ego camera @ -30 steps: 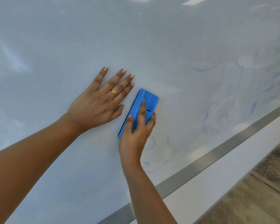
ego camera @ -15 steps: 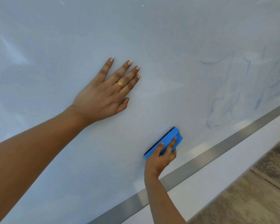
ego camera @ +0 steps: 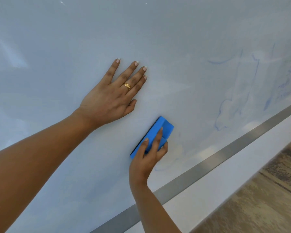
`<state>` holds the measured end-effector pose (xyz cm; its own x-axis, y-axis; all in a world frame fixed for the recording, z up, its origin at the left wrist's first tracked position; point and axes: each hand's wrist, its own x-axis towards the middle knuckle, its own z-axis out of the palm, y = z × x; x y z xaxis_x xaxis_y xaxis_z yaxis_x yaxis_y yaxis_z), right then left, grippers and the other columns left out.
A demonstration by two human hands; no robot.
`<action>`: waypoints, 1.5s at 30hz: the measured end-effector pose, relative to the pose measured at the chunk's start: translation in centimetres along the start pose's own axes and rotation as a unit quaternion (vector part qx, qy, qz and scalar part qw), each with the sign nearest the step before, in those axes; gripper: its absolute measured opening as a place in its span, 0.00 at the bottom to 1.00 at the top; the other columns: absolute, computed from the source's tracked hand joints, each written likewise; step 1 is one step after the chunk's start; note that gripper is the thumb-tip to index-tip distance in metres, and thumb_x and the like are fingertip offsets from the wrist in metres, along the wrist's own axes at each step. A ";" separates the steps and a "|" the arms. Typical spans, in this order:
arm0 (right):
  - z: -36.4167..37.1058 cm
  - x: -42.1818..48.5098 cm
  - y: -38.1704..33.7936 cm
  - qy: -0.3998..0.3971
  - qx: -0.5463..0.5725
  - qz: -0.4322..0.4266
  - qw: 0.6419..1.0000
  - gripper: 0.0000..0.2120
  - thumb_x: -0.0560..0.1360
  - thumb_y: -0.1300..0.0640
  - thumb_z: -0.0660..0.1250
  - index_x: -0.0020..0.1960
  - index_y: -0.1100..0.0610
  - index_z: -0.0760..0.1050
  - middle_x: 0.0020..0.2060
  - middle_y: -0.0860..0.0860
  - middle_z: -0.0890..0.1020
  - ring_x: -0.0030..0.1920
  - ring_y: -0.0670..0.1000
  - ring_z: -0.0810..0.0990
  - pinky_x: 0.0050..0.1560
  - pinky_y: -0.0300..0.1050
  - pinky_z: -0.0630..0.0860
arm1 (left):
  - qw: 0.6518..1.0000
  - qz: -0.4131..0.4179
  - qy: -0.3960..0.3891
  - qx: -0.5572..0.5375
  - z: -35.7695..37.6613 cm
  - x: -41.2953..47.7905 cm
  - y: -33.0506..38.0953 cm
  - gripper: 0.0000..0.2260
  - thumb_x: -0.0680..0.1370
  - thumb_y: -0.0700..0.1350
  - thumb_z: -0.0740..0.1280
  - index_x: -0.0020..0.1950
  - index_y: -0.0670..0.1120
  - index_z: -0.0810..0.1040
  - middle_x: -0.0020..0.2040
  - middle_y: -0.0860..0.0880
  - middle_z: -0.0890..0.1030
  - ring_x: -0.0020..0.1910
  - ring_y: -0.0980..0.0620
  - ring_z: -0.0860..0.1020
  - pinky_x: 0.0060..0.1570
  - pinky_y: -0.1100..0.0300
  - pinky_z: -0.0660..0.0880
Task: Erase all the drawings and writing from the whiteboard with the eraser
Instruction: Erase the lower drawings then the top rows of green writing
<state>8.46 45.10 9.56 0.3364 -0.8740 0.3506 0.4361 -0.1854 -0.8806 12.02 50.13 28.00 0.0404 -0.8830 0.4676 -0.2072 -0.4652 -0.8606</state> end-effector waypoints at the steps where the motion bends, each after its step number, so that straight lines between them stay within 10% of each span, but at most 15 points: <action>1: 0.1 -0.7 -0.3 -0.020 0.005 -0.027 0.999 0.23 0.77 0.45 0.53 0.71 0.36 0.56 0.68 0.51 0.59 0.68 0.50 0.65 0.63 0.42 0.71 | 1.000 -0.002 0.001 0.002 0.0 0.0 0.0 0.25 0.82 0.51 0.46 0.76 0.38 0.55 0.76 0.40 0.57 0.75 0.41 0.56 0.71 0.40 0.51; 12: -3.7 -1.3 5.8 0.015 -0.005 0.091 0.996 0.22 0.79 0.55 0.60 0.68 0.38 0.59 0.68 0.55 0.61 0.58 0.49 0.73 0.52 0.26 0.70 | 0.999 -0.030 0.008 -0.009 0.1 -0.3 0.7 0.25 0.81 0.50 0.48 0.75 0.39 0.57 0.75 0.41 0.58 0.74 0.42 0.57 0.71 0.42 0.53; 19: -5.4 0.9 9.1 0.065 -0.025 0.271 0.960 0.23 0.80 0.55 0.57 0.74 0.47 0.58 0.66 0.58 0.64 0.61 0.57 0.72 0.62 0.54 0.71 | 0.999 -0.050 -0.004 -0.016 0.7 -1.8 4.1 0.26 0.80 0.50 0.51 0.75 0.39 0.57 0.75 0.41 0.58 0.74 0.43 0.57 0.71 0.41 0.50; 28: -7.0 4.0 10.0 0.093 0.053 0.416 0.903 0.23 0.81 0.55 0.57 0.73 0.43 0.58 0.53 0.53 0.74 0.41 0.50 0.74 0.43 0.46 0.73 | 0.999 -0.030 -0.022 -0.022 1.6 -3.4 7.5 0.26 0.79 0.49 0.50 0.75 0.39 0.57 0.76 0.41 0.58 0.75 0.44 0.57 0.71 0.41 0.53; 36: -4.2 8.4 2.2 0.051 0.053 0.248 0.966 0.23 0.80 0.54 0.56 0.74 0.45 0.57 0.68 0.53 0.61 0.59 0.50 0.71 0.62 0.46 0.69 | 0.999 -0.033 -0.024 -0.030 1.8 -3.4 7.7 0.26 0.79 0.49 0.50 0.76 0.39 0.55 0.76 0.41 0.56 0.75 0.44 0.55 0.71 0.41 0.50; 45: -3.2 7.7 0.3 -0.026 0.031 0.040 0.998 0.21 0.80 0.55 0.57 0.68 0.39 0.57 0.69 0.49 0.58 0.64 0.40 0.65 0.54 0.22 0.64 | 0.999 -0.034 -0.020 -0.025 1.7 -3.5 7.9 0.27 0.79 0.49 0.51 0.76 0.39 0.55 0.76 0.42 0.56 0.75 0.44 0.55 0.72 0.41 0.48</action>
<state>8.49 36.88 10.93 0.4143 -0.8601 0.2975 0.4564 -0.0865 -0.8856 11.94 49.48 19.24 0.0943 -0.8519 0.5151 -0.2514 -0.5210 -0.8157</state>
